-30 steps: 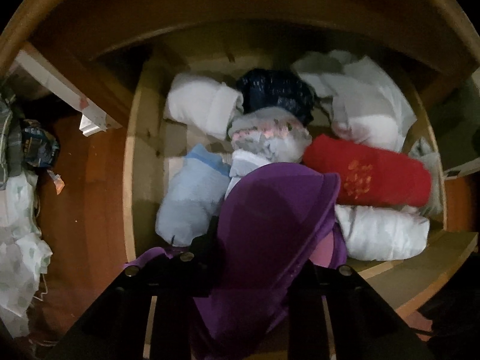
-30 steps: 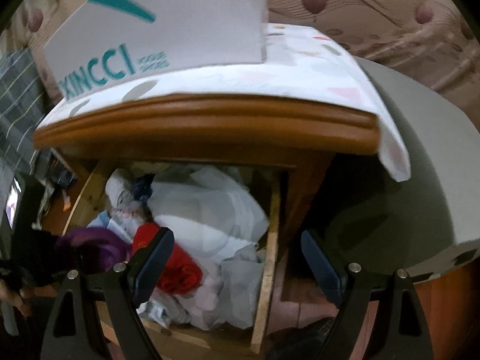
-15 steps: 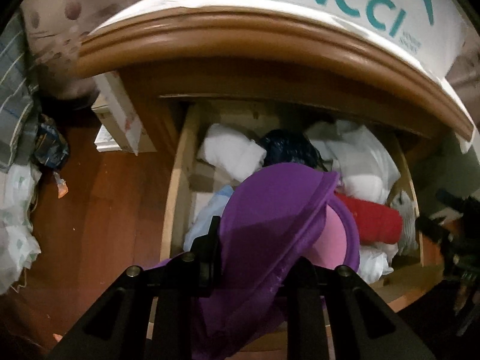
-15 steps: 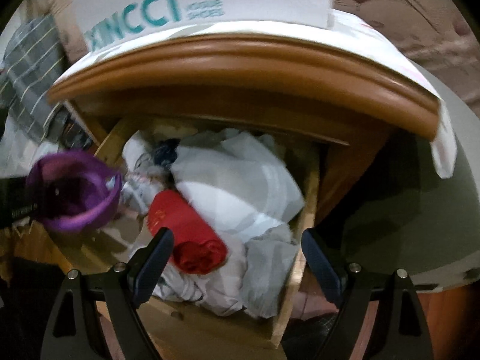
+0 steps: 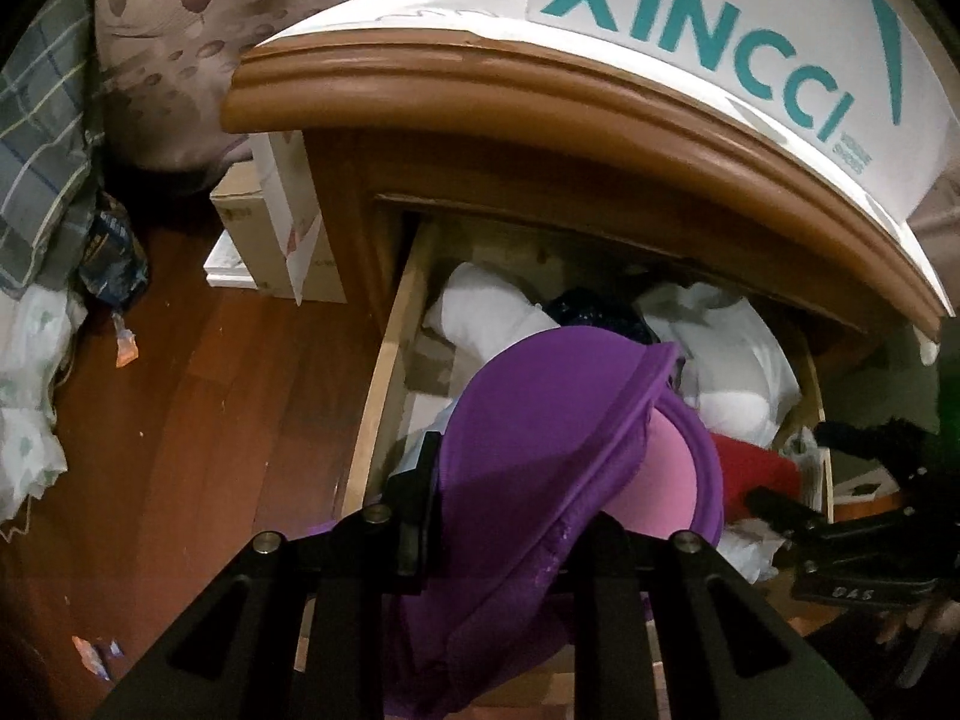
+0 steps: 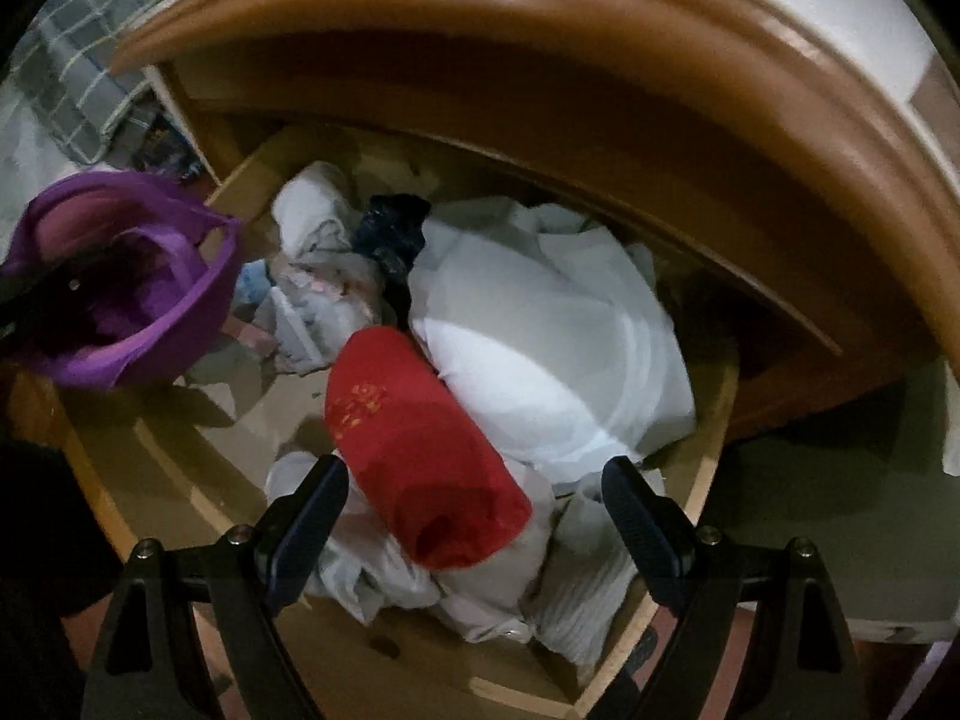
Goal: Take underwear out of drawer
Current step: 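Grasp the red rolled garment with the right gripper while the left gripper carries the purple bra up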
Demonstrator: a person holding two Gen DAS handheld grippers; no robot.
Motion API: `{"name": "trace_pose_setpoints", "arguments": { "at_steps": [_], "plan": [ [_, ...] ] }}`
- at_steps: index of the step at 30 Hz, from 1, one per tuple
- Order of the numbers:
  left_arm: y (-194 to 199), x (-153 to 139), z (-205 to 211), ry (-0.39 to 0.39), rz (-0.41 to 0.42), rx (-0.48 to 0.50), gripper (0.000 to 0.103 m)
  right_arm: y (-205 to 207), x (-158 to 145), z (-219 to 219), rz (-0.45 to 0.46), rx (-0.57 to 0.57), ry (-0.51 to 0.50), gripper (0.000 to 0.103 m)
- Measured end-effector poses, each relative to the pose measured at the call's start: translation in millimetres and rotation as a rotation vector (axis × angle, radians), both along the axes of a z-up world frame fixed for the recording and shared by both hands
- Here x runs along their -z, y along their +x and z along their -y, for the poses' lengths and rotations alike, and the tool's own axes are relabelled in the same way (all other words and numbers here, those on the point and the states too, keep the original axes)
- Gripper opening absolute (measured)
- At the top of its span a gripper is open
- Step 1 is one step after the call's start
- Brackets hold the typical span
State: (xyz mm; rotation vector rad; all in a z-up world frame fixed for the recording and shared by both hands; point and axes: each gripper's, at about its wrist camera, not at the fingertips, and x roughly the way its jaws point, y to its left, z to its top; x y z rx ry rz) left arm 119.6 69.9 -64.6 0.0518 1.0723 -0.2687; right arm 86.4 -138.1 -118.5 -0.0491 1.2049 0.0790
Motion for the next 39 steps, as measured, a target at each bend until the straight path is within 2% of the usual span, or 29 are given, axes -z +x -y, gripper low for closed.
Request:
{"name": "trace_pose_setpoints", "arguments": {
  "at_steps": [4, 9, 14, 16, 18, 19, 23, 25, 35, 39],
  "plan": [
    [0, -2, -1, -0.012, 0.007, -0.015, 0.018, 12, 11, -9, -0.066, -0.02, 0.019, 0.089],
    [3, -3, -4, -0.015, -0.002, -0.029, 0.018, 25, 38, -27, -0.173, -0.077, -0.051, 0.089],
    [6, -1, -9, -0.035, -0.021, -0.058, 0.019, 33, 54, -30, -0.243, -0.032, -0.089, 0.088],
    [6, 0, -10, -0.033, -0.02, -0.059, 0.019, 34, 58, -31, -0.264, -0.03, -0.092, 0.084],
    [6, 0, -9, -0.032, -0.019, -0.059, 0.019, 35, 62, -30, -0.289, -0.024, -0.051, 0.066],
    [6, 0, -9, -0.032, -0.019, -0.06, 0.019, 37, 64, -30, -0.296, -0.014, -0.032, 0.064],
    [7, 1, -11, -0.043, -0.029, -0.07, 0.019, 32, 59, -27, -0.261, 0.006, -0.01, 0.044],
    [7, 0, -11, -0.044, -0.029, -0.069, 0.019, 30, 53, -27, -0.242, 0.009, -0.007, 0.039],
    [9, 0, -15, -0.051, -0.027, -0.079, 0.019, -4, 11, -11, -0.079, 0.086, 0.038, 0.035],
    [8, -1, -16, -0.05, -0.025, -0.082, 0.019, -17, -19, 8, -0.017, 0.128, 0.08, 0.035]
  ]
}}
